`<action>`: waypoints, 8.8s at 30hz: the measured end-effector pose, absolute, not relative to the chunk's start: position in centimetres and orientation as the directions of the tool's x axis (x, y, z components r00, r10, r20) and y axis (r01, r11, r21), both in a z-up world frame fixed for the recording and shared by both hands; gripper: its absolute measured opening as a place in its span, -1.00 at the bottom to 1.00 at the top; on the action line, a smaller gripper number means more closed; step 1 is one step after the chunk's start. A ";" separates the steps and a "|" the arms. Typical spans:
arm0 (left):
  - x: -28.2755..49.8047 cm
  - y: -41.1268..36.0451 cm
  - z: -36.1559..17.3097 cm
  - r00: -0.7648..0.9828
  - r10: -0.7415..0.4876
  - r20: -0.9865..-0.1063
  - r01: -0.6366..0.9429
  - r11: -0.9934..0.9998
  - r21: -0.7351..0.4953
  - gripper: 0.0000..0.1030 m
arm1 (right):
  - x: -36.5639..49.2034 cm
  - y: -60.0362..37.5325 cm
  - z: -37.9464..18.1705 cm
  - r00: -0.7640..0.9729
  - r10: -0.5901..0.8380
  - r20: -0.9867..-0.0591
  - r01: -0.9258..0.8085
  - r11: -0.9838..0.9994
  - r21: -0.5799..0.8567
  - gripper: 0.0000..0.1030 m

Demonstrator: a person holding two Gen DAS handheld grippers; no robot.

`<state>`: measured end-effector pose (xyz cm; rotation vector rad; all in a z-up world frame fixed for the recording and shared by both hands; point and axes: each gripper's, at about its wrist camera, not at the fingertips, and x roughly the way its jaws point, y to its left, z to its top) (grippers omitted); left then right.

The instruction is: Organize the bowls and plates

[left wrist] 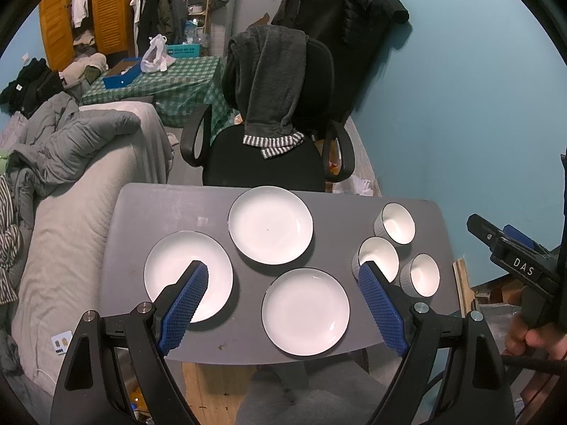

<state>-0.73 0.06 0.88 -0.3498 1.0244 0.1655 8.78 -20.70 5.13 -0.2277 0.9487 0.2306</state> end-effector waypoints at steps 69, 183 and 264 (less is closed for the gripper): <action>-1.1 1.4 -1.3 0.493 -0.049 -0.869 -0.327 0.915 -0.237 0.71 | 10.1 -20.8 5.4 0.555 0.131 -0.821 -0.304 0.951 -0.054 0.96; 0.3 0.7 -28.5 0.143 -0.323 -0.935 -0.373 0.858 -0.353 -0.29 | 15.5 -16.3 -26.3 -0.203 0.240 -0.949 -0.541 0.781 0.313 -0.68; 11.6 10.6 -24.2 0.203 -0.255 -0.945 -0.445 0.836 -0.321 -0.75 | 22.9 -10.1 -21.0 -0.157 0.327 -0.932 -0.470 0.805 0.361 -0.73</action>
